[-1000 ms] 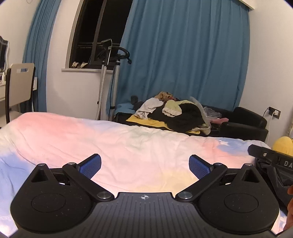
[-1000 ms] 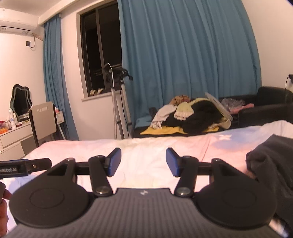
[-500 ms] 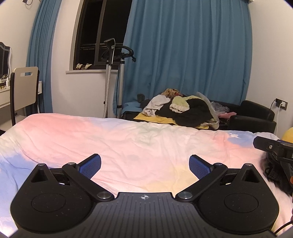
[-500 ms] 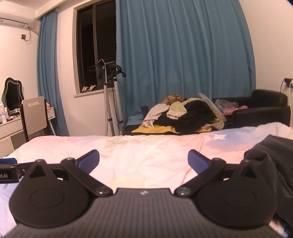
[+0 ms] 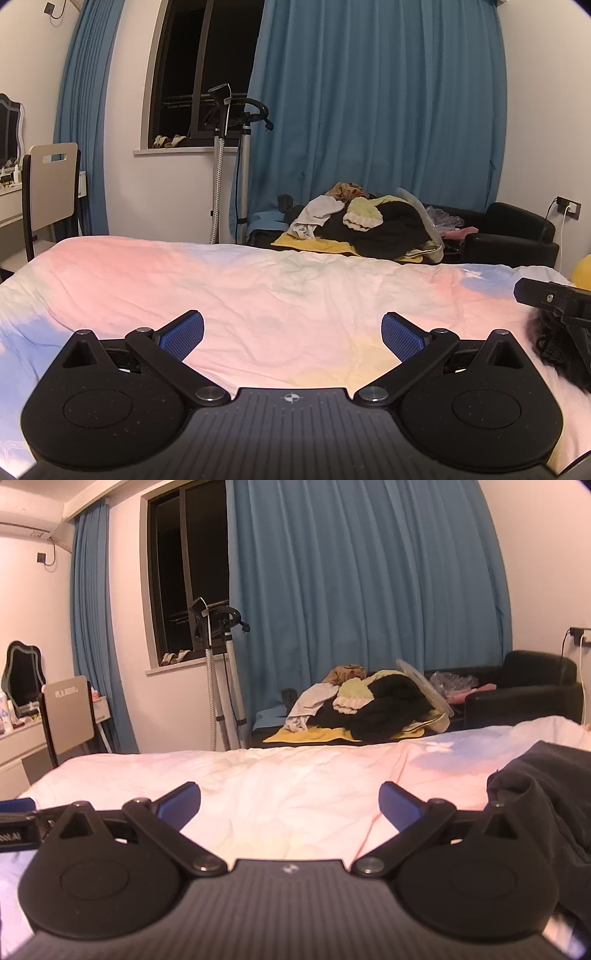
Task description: Fold clothes
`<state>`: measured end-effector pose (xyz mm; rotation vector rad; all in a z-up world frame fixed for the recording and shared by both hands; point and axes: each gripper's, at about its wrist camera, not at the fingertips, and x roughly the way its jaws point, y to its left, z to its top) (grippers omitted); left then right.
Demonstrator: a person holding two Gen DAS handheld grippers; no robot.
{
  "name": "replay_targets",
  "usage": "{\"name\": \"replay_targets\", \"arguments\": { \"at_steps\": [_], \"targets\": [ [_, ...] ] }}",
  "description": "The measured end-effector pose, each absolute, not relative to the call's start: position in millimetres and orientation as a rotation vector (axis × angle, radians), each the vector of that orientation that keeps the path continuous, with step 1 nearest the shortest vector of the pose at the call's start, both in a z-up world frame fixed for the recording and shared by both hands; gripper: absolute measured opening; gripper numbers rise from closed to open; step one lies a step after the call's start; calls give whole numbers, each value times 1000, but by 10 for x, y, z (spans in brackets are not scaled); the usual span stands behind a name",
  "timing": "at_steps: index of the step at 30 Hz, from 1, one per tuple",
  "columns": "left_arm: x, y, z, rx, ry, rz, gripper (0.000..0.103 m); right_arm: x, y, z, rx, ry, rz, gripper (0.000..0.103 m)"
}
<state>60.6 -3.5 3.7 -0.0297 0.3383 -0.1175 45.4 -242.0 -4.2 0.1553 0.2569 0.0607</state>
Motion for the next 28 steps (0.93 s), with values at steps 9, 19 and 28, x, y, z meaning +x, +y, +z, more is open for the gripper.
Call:
{"name": "replay_targets", "arguments": {
  "at_steps": [9,19,28],
  "targets": [
    [481,-87,74,-5,308,-102,103,412,-2415,-2,164,270,76,103],
    [519,-93,53,-6,311,-81,103,426,-2409,-7,157,274,77,103],
    [252,-166,49,5,314,-88,103,453,-2404,-32,153,286,69,103]
  ]
}}
